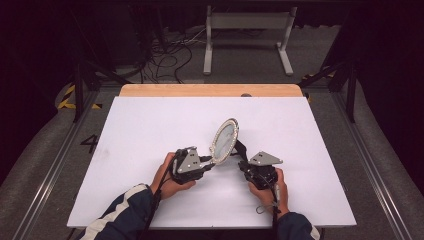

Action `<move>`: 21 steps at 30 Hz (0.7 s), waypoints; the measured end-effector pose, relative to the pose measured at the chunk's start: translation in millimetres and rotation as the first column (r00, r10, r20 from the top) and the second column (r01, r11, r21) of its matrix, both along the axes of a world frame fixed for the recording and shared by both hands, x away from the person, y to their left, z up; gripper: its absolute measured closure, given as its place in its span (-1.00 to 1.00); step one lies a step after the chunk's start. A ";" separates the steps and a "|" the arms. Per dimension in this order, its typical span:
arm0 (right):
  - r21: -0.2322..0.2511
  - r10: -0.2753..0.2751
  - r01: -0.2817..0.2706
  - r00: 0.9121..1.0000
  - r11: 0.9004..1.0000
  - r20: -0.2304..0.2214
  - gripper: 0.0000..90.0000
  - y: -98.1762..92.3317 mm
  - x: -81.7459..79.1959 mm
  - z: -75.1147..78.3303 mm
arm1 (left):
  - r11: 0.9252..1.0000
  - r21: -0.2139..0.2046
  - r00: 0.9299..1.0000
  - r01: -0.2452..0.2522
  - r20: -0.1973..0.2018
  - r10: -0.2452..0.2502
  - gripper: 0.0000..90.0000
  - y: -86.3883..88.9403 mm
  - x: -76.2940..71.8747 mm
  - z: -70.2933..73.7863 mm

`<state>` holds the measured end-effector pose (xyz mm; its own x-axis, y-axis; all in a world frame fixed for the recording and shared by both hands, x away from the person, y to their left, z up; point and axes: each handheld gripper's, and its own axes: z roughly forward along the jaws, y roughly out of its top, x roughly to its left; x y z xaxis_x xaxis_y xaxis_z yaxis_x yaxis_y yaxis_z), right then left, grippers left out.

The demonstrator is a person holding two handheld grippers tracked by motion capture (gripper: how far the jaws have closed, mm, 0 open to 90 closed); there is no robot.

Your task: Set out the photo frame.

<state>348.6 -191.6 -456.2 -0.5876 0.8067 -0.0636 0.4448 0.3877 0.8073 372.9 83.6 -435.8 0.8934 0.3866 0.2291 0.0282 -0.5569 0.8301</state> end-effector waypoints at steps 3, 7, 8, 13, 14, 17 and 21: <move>0.018 0.019 -0.020 0.999 1.000 0.030 0.83 4.8 -6.6 4.7 | 0.998 -0.037 0.999 -0.047 -0.004 0.047 0.63 16.7 1.9 5.3; 0.058 0.047 -0.050 0.997 0.997 0.059 0.67 12.0 -15.8 12.5 | 0.997 -0.050 0.998 -0.066 -0.010 0.066 0.60 36.0 -2.6 7.6; 0.063 0.051 -0.056 0.996 0.996 0.071 0.63 14.2 -18.0 14.8 | 0.997 -0.046 0.998 -0.067 -0.011 0.066 0.59 40.3 -4.4 7.2; 0.092 0.056 -0.066 0.993 0.994 0.105 0.27 24.7 -22.0 22.7 | 0.995 -0.049 0.996 -0.088 -0.029 0.087 0.48 58.1 -13.3 1.6; 0.096 0.060 -0.070 0.992 0.993 0.108 0.22 26.9 -21.7 22.9 | 0.995 -0.046 0.995 -0.092 -0.030 0.091 0.46 60.9 -14.9 0.7; 0.120 0.058 -0.070 0.994 0.990 0.094 0.06 33.7 -19.5 22.6 | 0.993 -0.043 0.993 -0.108 -0.043 0.106 0.38 68.6 -19.0 -2.0; 0.131 0.052 -0.063 0.995 0.989 0.087 -0.04 44.1 -15.5 21.5 | 0.991 -0.032 0.990 -0.132 -0.051 0.131 0.30 77.1 -22.2 -5.8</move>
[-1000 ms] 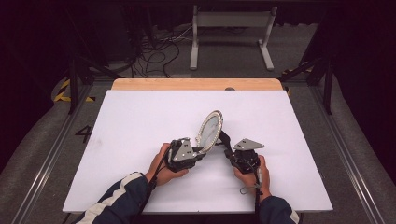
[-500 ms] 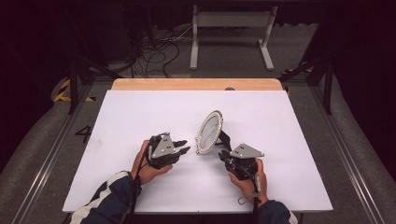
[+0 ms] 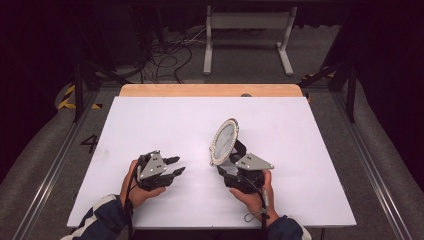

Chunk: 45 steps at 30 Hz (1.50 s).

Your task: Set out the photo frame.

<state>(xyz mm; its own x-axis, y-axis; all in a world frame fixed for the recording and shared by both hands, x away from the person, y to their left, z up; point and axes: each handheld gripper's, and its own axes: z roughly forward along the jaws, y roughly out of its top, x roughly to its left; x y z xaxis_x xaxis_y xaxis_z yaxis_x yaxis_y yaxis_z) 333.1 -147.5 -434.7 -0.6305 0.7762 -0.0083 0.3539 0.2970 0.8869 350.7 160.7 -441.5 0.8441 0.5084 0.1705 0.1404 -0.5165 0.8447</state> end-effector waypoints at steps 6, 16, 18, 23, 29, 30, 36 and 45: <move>0.017 -0.041 0.041 0.999 0.999 -0.015 -0.05 9.6 9.6 -2.6 | 0.999 0.010 0.999 -0.042 -0.020 0.042 0.21 13.5 -3.2 -4.0; 0.089 -0.128 0.129 0.992 0.988 -0.016 0.07 7.6 20.1 -5.0 | 0.996 -0.044 0.996 -0.075 -0.053 0.073 0.06 44.6 -14.7 -6.7; 0.113 -0.124 0.125 0.992 0.986 -0.021 0.16 5.7 20.7 -5.2 | 0.997 -0.048 0.996 -0.064 -0.057 0.061 0.03 45.5 -14.6 -6.0; 0.090 -0.102 0.102 0.995 0.991 -0.003 0.37 9.2 17.9 -4.1 | 0.999 -0.022 0.997 -0.048 -0.060 0.047 -0.02 41.5 -13.5 -8.3; 0.108 -0.078 0.081 0.996 0.991 -0.032 0.45 1.1 18.6 -2.9 | 0.999 -0.008 0.997 -0.036 -0.067 0.036 -0.04 39.1 -10.0 -10.0; 0.109 -0.072 0.075 0.997 0.991 -0.035 0.46 -0.9 18.5 -2.8 | 0.999 -0.008 0.996 -0.039 -0.077 0.039 -0.05 38.9 -9.8 -10.7; 0.109 -0.027 0.032 0.998 0.994 -0.048 0.49 -10.6 17.1 -1.9 | 0.999 0.000 0.996 -0.032 -0.080 0.032 -0.06 37.9 -8.0 -11.4; 0.107 0.006 0.003 0.996 0.994 -0.090 0.58 -25.5 8.9 0.9 | 1.000 0.024 0.995 -0.008 -0.095 0.011 -0.09 30.8 -7.2 -13.6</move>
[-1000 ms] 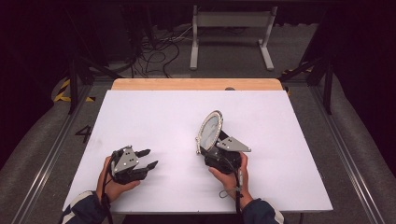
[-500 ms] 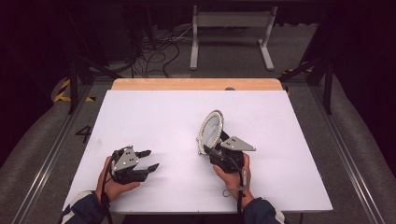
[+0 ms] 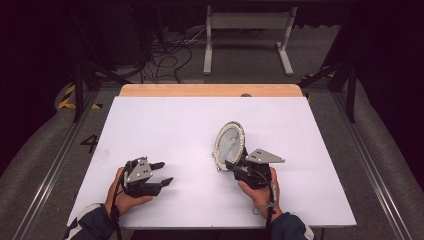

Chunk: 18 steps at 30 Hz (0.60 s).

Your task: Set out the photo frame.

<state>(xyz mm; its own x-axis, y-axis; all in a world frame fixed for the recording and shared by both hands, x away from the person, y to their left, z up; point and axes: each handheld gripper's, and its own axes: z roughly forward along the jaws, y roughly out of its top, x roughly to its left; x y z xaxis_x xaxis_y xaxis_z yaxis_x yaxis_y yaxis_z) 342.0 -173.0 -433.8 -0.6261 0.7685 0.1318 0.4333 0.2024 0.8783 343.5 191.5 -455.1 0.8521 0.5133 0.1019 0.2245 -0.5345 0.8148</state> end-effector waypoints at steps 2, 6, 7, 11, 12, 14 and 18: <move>0.001 0.002 -0.002 1.000 1.000 -0.002 0.59 -0.9 -1.3 0.3 | 1.000 0.000 1.000 0.000 0.000 0.000 -0.09 -0.4 0.0 0.1; -0.007 0.008 -0.008 1.000 1.000 0.006 0.58 -2.9 -4.1 1.1 | 1.000 0.000 1.000 0.001 0.004 -0.001 -0.09 -0.8 -0.3 0.3; -0.008 0.003 -0.003 1.000 1.000 0.008 0.54 -2.0 -4.3 1.3 | 1.000 0.003 1.000 0.002 0.007 -0.002 -0.09 -0.9 0.0 0.3; 0.001 -0.030 0.030 0.999 1.000 0.028 0.27 4.6 -0.3 2.5 | 1.000 0.003 1.000 -0.001 -0.001 0.001 -0.11 -2.7 0.7 -1.0; -0.001 -0.041 0.041 0.999 0.999 0.032 0.21 7.1 1.1 2.6 | 1.000 0.003 1.000 0.001 -0.003 -0.001 -0.11 -3.2 0.7 -1.2; -0.002 -0.048 0.048 0.998 0.999 0.038 0.20 9.4 2.5 2.6 | 1.000 0.007 1.000 0.001 -0.003 -0.001 -0.13 -3.7 0.5 -1.3; 0.003 -0.070 0.070 0.997 0.998 0.038 0.34 18.6 9.2 -1.5 | 1.000 0.004 1.000 0.003 -0.007 -0.003 -0.12 -4.3 0.2 -1.9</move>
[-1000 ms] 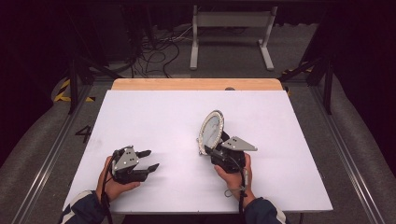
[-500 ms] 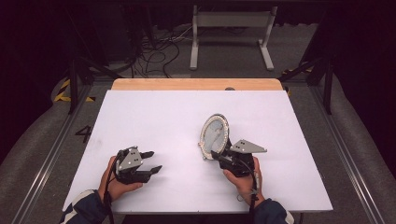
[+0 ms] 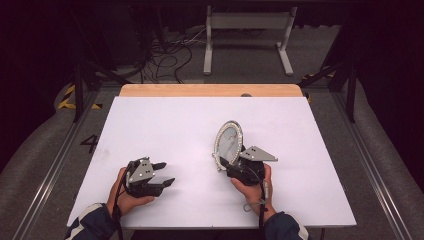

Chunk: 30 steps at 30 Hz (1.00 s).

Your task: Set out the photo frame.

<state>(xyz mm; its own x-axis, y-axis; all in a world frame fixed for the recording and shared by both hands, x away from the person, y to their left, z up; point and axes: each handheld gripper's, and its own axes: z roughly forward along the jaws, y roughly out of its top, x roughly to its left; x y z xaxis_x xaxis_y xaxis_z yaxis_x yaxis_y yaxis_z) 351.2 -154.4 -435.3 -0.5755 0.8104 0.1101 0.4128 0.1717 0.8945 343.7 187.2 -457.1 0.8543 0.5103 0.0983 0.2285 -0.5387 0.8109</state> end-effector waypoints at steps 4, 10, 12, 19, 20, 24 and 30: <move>0.001 -0.006 0.006 1.000 1.000 -0.006 0.49 -1.2 3.7 -2.7 | 1.000 0.008 1.000 0.005 0.000 -0.005 -0.11 -0.6 0.6 -0.8; -0.003 0.016 -0.016 1.000 1.000 -0.023 0.53 -3.1 5.6 -1.8 | 1.000 0.005 1.000 0.008 -0.004 -0.008 -0.11 0.3 1.2 -1.2; 0.012 0.030 -0.029 0.999 0.999 -0.041 0.57 -6.4 7.7 -2.5 | 1.000 0.011 1.000 0.012 -0.004 -0.012 -0.12 0.0 1.9 -1.8; 0.037 0.079 -0.077 0.994 0.996 -0.077 0.59 -13.3 10.7 -3.3 | 1.000 0.019 1.000 0.017 -0.007 -0.017 -0.12 -4.2 3.6 -2.8; 0.038 0.087 -0.084 0.993 0.996 -0.080 0.59 -14.2 10.8 -3.3 | 1.000 0.019 1.000 0.019 -0.009 -0.019 -0.12 -4.7 4.0 -2.7; 0.045 0.117 -0.113 0.988 0.993 -0.099 0.62 -17.8 12.5 -3.2 | 1.000 0.025 1.000 0.014 -0.015 -0.013 -0.13 -7.8 6.8 -3.9; 0.046 0.156 -0.151 0.981 0.987 -0.118 0.70 -22.7 14.0 -3.5 | 1.000 0.020 1.000 0.008 -0.021 -0.007 -0.16 -13.1 12.2 -3.1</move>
<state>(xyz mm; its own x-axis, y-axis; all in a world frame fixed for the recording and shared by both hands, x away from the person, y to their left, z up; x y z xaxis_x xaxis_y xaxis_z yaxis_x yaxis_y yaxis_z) 365.2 -177.1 -438.8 -0.6735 0.7075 0.2141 0.4892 0.2094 0.8467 355.9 174.1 -460.1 0.8601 0.5020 0.0903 0.2416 -0.5568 0.7947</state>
